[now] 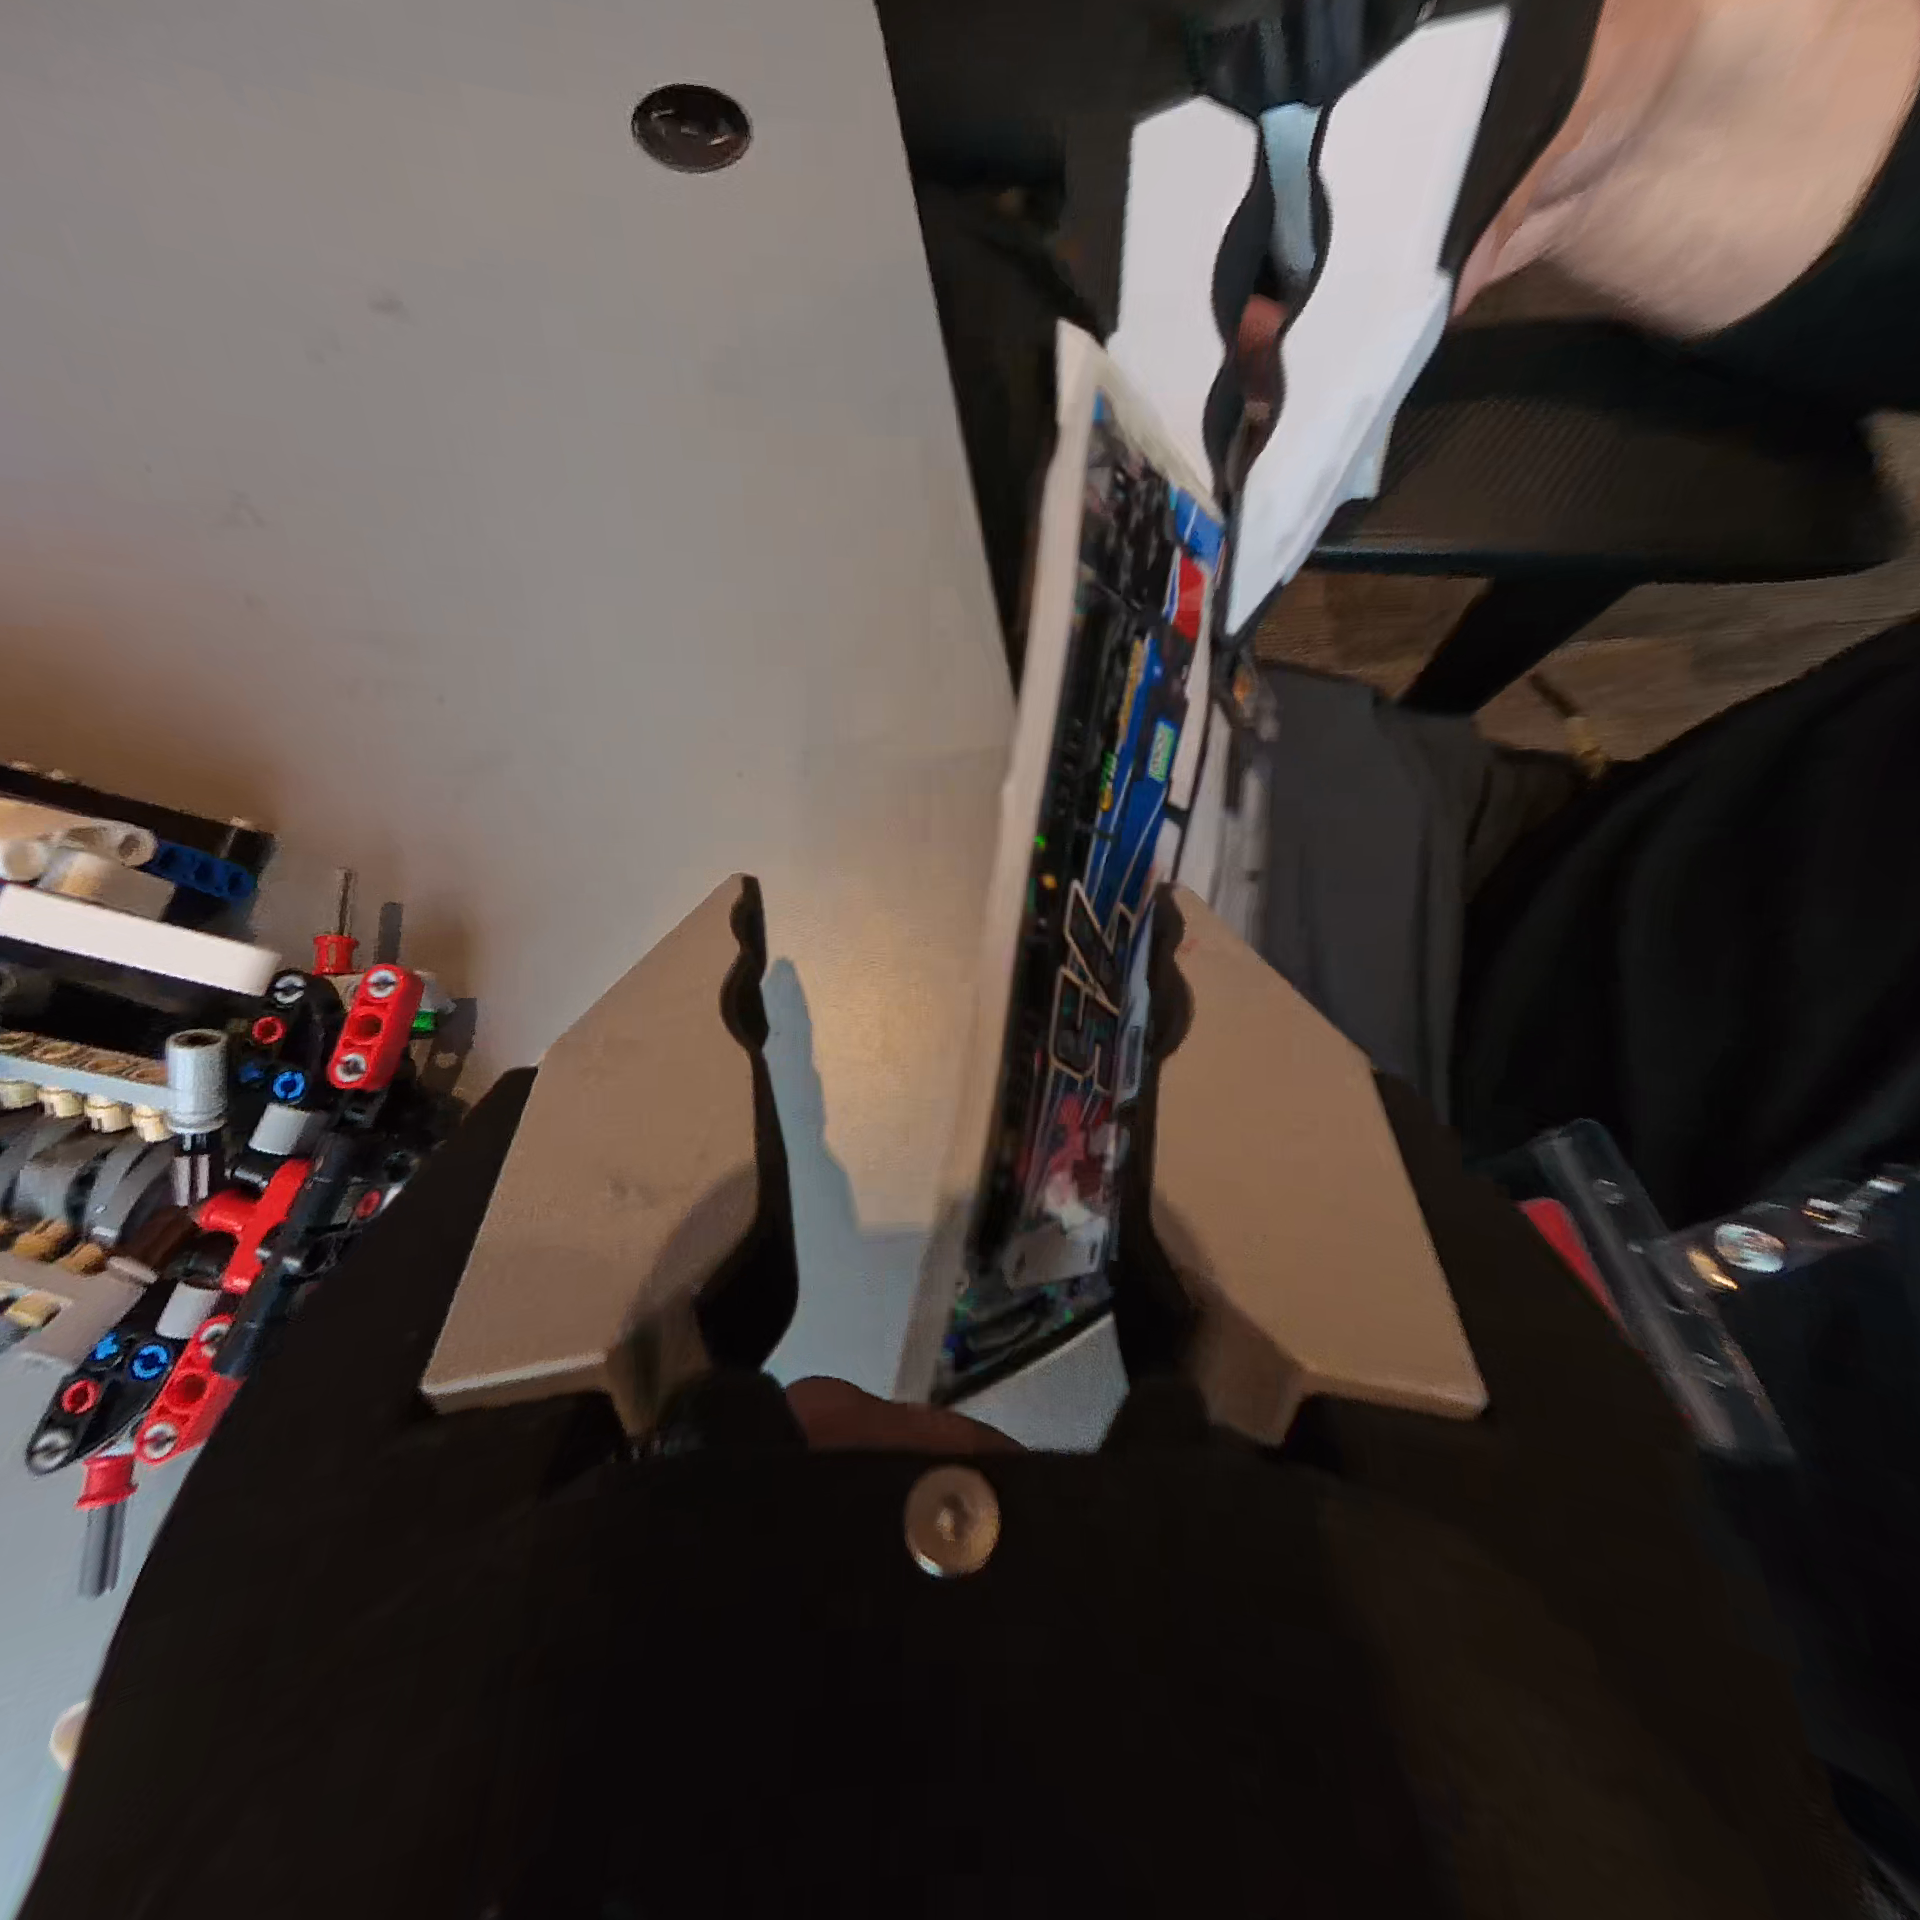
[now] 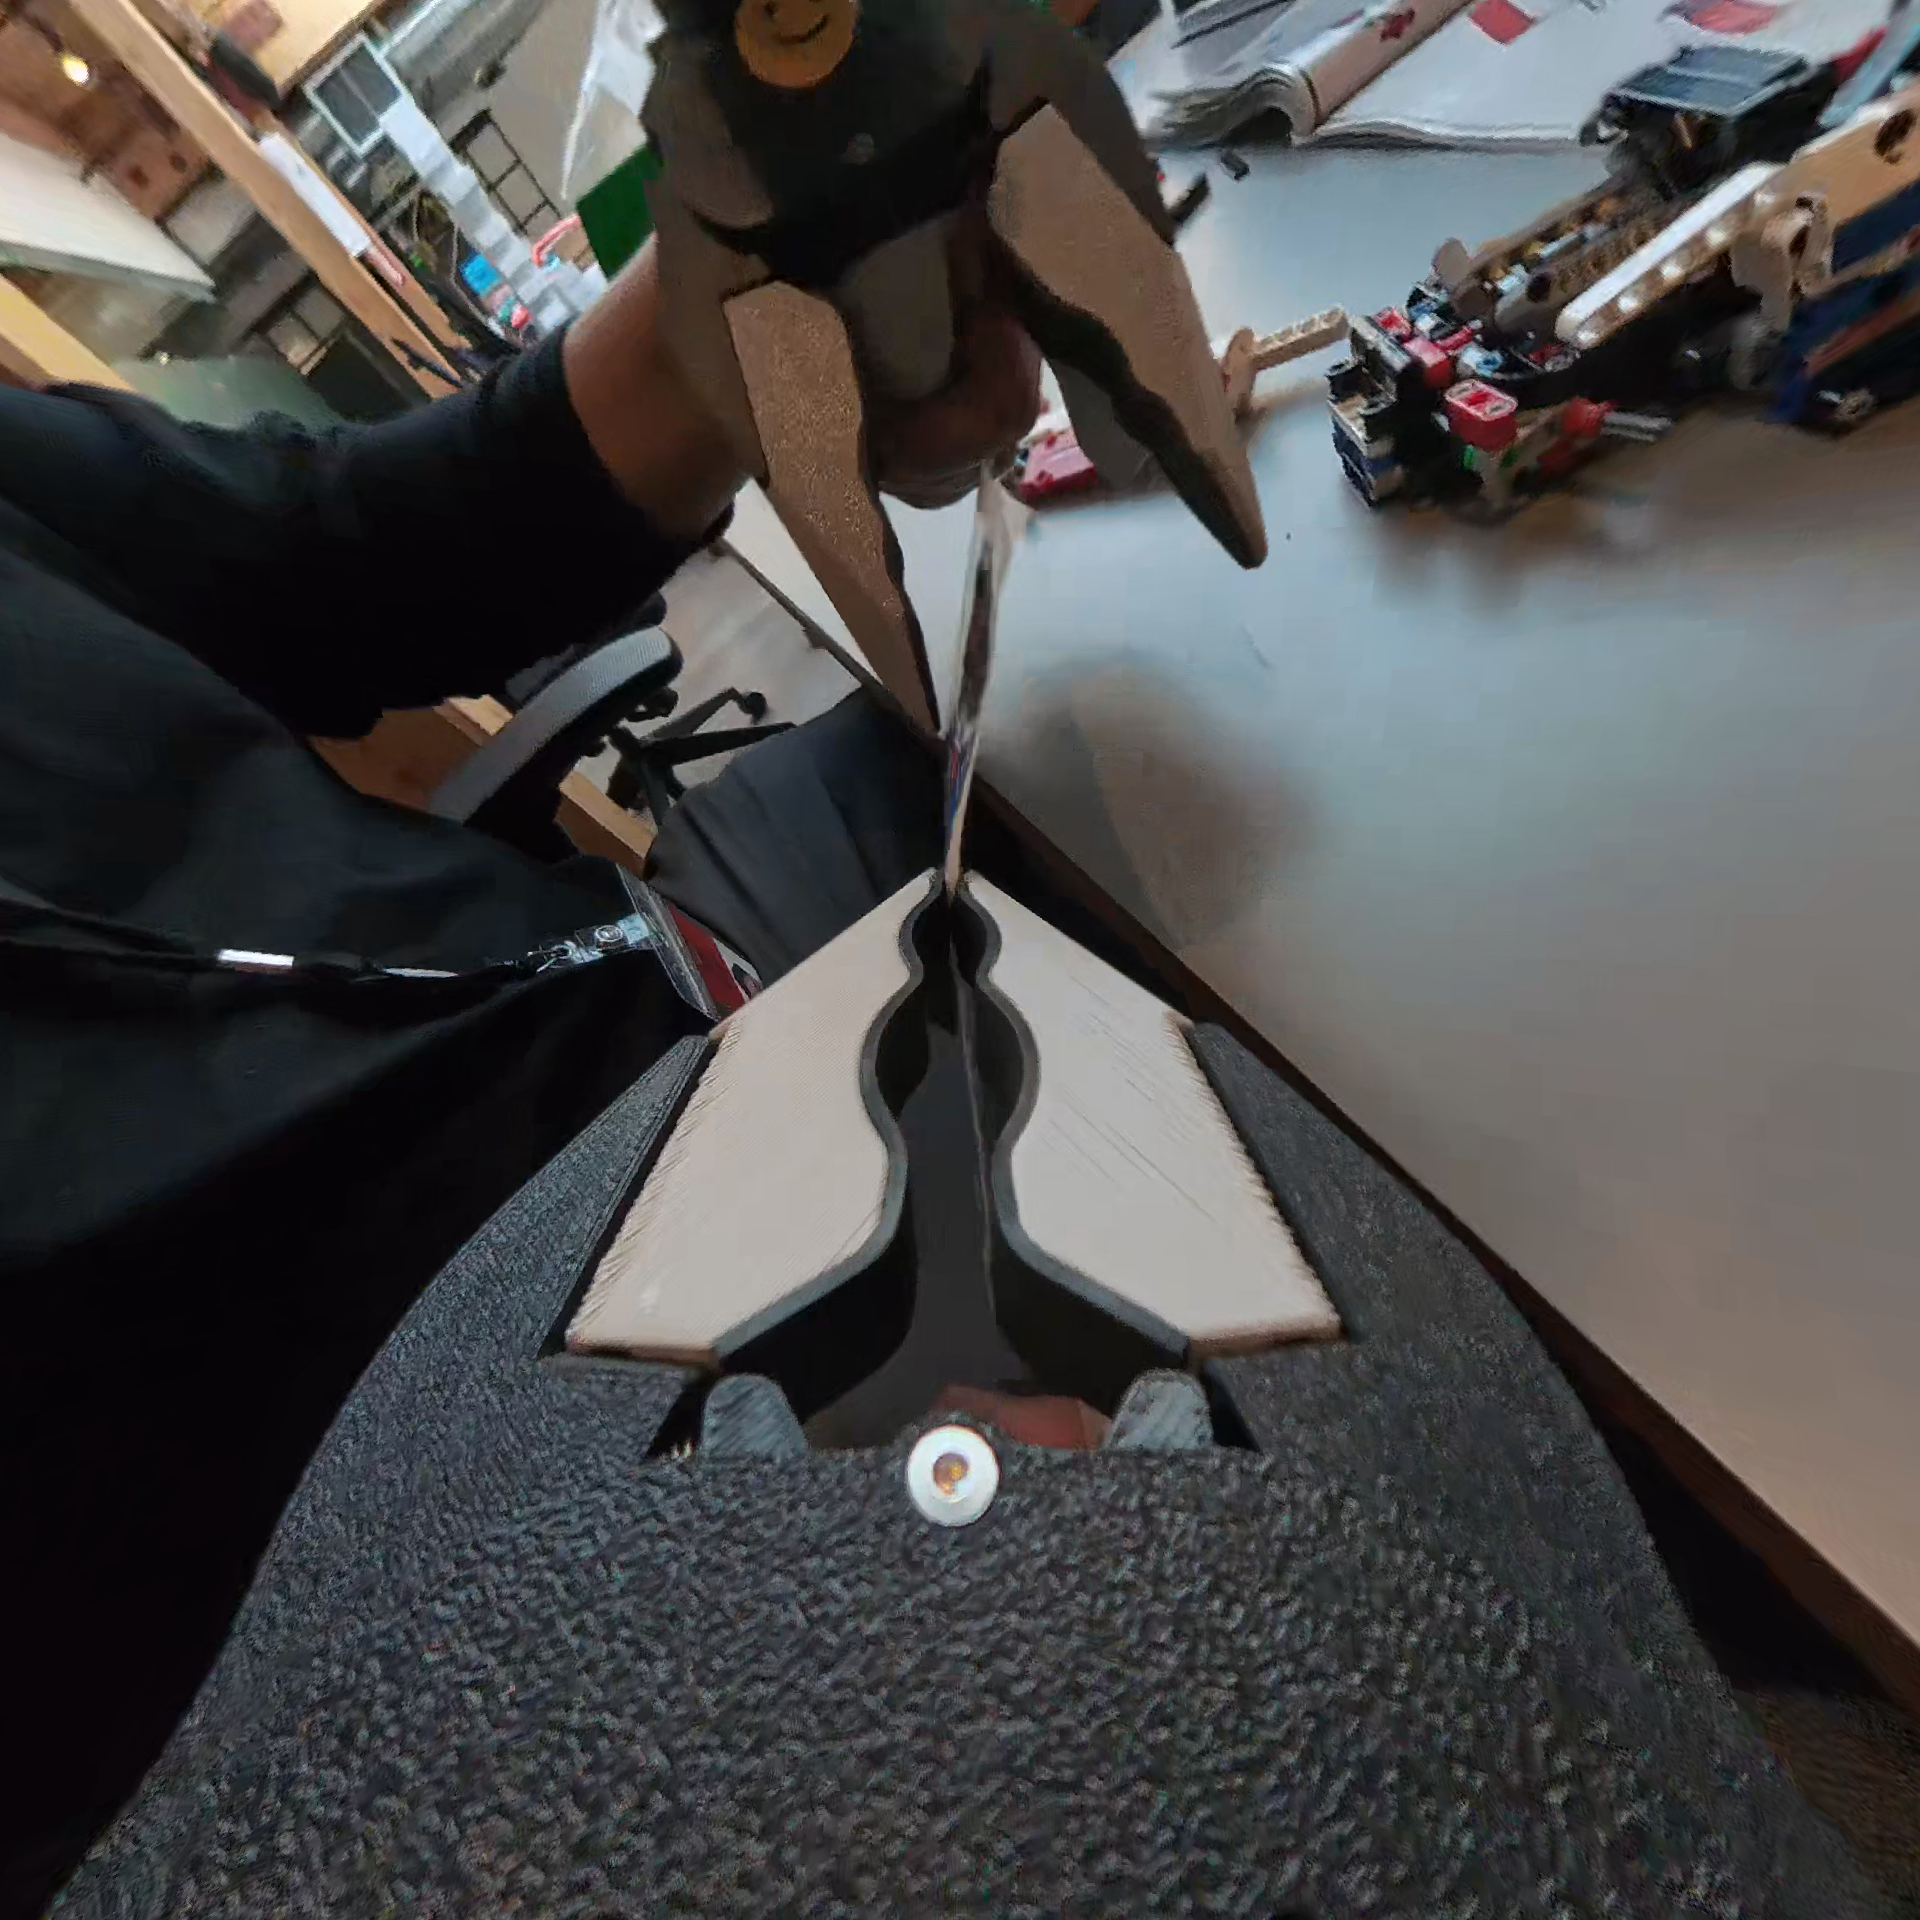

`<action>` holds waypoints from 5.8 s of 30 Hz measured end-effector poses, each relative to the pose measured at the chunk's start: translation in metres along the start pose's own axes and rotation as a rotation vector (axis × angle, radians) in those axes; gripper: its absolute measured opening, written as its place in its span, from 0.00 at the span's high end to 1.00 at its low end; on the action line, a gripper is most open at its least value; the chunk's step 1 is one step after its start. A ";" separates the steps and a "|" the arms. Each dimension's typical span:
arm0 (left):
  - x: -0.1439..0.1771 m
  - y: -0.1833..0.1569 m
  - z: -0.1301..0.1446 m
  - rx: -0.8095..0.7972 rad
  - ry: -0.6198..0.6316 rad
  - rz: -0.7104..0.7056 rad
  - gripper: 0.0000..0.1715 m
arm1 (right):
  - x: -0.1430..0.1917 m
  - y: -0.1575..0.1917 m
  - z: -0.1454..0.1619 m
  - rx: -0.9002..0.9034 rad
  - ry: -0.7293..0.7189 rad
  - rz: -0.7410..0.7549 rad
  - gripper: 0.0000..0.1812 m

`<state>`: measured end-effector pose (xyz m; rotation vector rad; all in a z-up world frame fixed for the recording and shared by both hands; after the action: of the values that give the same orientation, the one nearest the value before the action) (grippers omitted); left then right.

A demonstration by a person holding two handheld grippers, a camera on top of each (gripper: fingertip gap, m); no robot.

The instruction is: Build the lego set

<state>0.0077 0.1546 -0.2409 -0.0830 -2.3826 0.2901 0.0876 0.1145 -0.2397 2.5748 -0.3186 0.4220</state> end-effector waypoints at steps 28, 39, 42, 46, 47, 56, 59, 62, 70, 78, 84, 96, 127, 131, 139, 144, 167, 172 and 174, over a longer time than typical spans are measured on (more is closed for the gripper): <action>0.035 -0.018 -0.032 0.142 -0.119 0.178 0.91 | -0.005 0.012 -0.038 0.039 -0.088 -0.084 1.00; 0.034 -0.038 -0.039 0.146 -0.187 0.227 1.00 | -0.014 0.021 -0.043 -0.028 -0.097 -0.173 1.00; 0.036 -0.033 -0.039 0.194 -0.209 0.244 1.00 | -0.009 0.020 -0.047 -0.029 -0.126 -0.174 1.00; 0.035 -0.031 -0.038 0.231 -0.212 0.258 1.00 | -0.008 0.018 -0.048 -0.043 -0.137 -0.183 1.00; 0.035 -0.029 -0.037 0.235 -0.210 0.252 1.00 | -0.009 0.018 -0.047 -0.047 -0.139 -0.188 1.00; 0.069 -0.016 -0.041 0.151 -0.256 -0.183 0.84 | -0.006 0.002 -0.052 -0.177 -0.193 -0.181 1.00; 0.075 -0.033 -0.047 0.060 -0.255 -0.265 0.84 | -0.009 -0.003 -0.053 -0.234 -0.201 -0.186 1.00; 0.059 -0.039 -0.045 -0.009 -0.195 -0.281 0.85 | -0.014 -0.004 -0.053 -0.277 -0.203 -0.200 1.00; 0.019 -0.037 -0.029 -0.103 -0.043 -0.326 0.80 | -0.017 0.017 -0.054 -0.200 -0.207 -0.265 1.00; 0.049 -0.033 -0.032 -0.041 -0.144 -0.292 0.71 | -0.016 0.024 -0.052 -0.170 -0.211 -0.306 1.00; 0.040 -0.034 -0.028 0.094 -0.144 -0.012 0.79 | -0.019 0.029 -0.050 -0.151 -0.192 -0.325 1.00; 0.022 -0.046 -0.027 0.265 -0.098 0.283 1.00 | -0.014 0.021 -0.050 -0.070 -0.100 -0.235 0.88; 0.028 -0.043 -0.024 -0.038 -0.092 -0.571 0.78 | -0.027 0.023 -0.069 -0.494 -0.244 -0.397 1.00; 0.030 -0.052 -0.033 0.011 -0.193 -0.464 0.78 | -0.028 0.030 -0.073 -0.493 -0.261 -0.423 1.00; 0.034 -0.062 -0.042 0.121 -0.346 -0.272 0.83 | -0.030 0.042 -0.073 -0.420 -0.254 -0.438 1.00; 0.036 -0.068 -0.044 0.151 -0.403 -0.175 0.89 | -0.027 0.048 -0.072 -0.363 -0.253 -0.467 1.00; 0.066 -0.067 -0.037 0.153 -0.452 -0.120 0.84 | -0.022 0.053 -0.064 -0.140 -0.182 -0.356 1.00; 0.076 -0.062 -0.043 0.109 -0.366 -0.128 0.76 | -0.022 0.056 -0.065 -0.158 -0.184 -0.396 1.00; 0.063 -0.062 -0.041 0.077 -0.285 -0.121 0.75 | -0.022 0.059 -0.065 -0.154 -0.182 -0.408 1.00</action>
<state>-0.0092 0.1110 -0.1558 0.1480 -2.6412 0.3556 0.0343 0.1017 -0.1682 2.4453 0.1106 0.0137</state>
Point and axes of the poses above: each gripper's, where its closed fingertips meet, x back along the fingers, z out of its underside, y = z × x across the jaws, the point moved 2 cm from there along x, back along the fingers, and after that the axes turned 10 degrees about z, right-handed, at the moved point
